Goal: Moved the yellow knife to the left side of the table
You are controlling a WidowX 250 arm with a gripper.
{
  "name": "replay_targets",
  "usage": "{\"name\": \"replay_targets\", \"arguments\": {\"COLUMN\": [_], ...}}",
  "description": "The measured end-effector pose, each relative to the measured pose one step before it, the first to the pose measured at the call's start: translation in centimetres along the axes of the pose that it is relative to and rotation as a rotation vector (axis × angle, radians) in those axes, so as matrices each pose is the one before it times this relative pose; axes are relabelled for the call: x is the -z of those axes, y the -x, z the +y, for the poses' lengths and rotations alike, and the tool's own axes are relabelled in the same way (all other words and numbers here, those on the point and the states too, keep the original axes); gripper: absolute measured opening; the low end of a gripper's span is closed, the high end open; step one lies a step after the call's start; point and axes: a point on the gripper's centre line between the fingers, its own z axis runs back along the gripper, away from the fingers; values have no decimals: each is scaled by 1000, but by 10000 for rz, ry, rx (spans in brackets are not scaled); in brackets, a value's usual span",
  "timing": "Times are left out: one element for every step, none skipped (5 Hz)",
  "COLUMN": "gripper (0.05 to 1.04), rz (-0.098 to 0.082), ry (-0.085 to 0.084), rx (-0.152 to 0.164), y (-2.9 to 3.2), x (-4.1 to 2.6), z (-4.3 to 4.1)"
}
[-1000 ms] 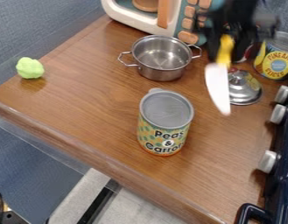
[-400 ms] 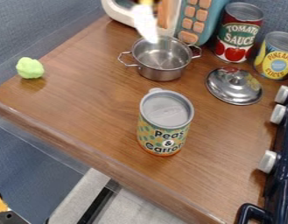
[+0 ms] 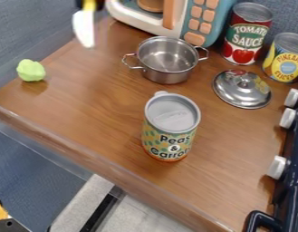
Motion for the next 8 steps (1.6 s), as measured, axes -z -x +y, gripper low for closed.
{"name": "replay_targets", "arguments": {"gripper": [397, 397, 397, 397, 397, 461, 772, 994], "rz": [508, 299, 219, 153, 29, 158, 34, 113], "ry": [-219, 227, 57, 77, 38, -56, -327, -41], "rx": [26, 209, 381, 207, 19, -67, -127, -398], "y": [-489, 266, 980, 760, 134, 186, -104, 341], "x": [3350, 1607, 857, 603, 170, -85, -215, -35], "z": [1365, -579, -709, -1047, -57, 18, 184, -389]}}
